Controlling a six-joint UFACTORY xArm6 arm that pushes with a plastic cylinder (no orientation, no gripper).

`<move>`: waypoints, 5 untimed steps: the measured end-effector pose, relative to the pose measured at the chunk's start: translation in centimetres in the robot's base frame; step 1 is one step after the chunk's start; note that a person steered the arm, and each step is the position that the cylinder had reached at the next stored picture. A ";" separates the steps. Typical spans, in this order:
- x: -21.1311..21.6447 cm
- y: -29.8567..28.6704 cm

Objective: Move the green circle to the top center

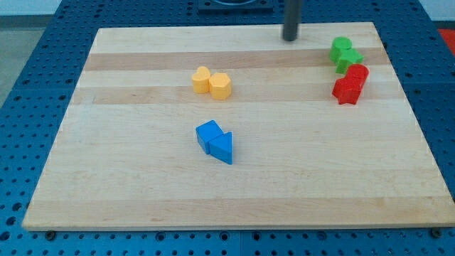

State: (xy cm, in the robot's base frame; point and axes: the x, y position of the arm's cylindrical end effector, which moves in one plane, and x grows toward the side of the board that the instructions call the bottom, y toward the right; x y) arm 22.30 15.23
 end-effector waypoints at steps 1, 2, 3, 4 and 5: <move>-0.4 10.9; 3.5 16.6; 7.0 16.0; 7.0 11.7; 5.2 6.2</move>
State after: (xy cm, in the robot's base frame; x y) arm 27.47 21.39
